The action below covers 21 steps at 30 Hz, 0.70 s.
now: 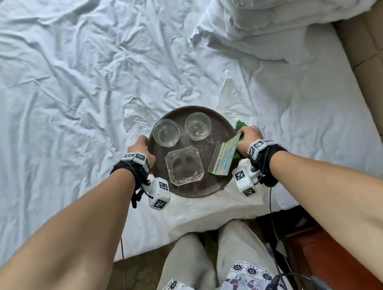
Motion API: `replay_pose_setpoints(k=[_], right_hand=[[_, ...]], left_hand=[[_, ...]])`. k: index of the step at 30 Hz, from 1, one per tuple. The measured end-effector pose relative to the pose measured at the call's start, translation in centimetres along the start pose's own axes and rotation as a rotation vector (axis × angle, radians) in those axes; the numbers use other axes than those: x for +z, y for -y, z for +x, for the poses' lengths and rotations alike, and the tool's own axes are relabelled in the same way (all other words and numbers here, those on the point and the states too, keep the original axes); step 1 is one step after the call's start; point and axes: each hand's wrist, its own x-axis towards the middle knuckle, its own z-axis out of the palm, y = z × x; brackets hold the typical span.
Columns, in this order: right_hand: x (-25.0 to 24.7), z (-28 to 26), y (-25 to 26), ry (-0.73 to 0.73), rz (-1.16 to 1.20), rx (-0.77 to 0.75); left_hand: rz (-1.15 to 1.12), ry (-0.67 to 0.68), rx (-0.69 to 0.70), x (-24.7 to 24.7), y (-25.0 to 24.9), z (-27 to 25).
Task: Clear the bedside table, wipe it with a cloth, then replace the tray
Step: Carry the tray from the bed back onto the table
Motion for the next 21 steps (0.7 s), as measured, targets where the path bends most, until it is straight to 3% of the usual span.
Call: replay_pose_setpoints(k=[5, 9, 11, 15, 21], right_hand=[[-6.0, -4.2, 0.3, -0.067, 0.039, 0.023], [-11.2, -8.4, -1.1, -0.085, 0.058, 0.046], [-13.7, -10.8, -2.5, -0.101, 0.049, 0.056], [-17.7, -15.6, -6.9, -0.16, 0.063, 0.116], [-21.0, -24.0, -17.9, -0.295, 0.207, 0.258]], left_hand=[[0.05, 0.013, 0.099, -3.8, -3.6, -2.8], [0.104, -0.016, 0.194, -3.9, -5.5, 2.6], [0.118, 0.016, 0.243, -5.0, -8.7, -1.1], [0.189, 0.044, 0.392, -6.0, -14.9, -13.4], [0.339, 0.081, 0.587, -1.1, -22.9, -23.1]])
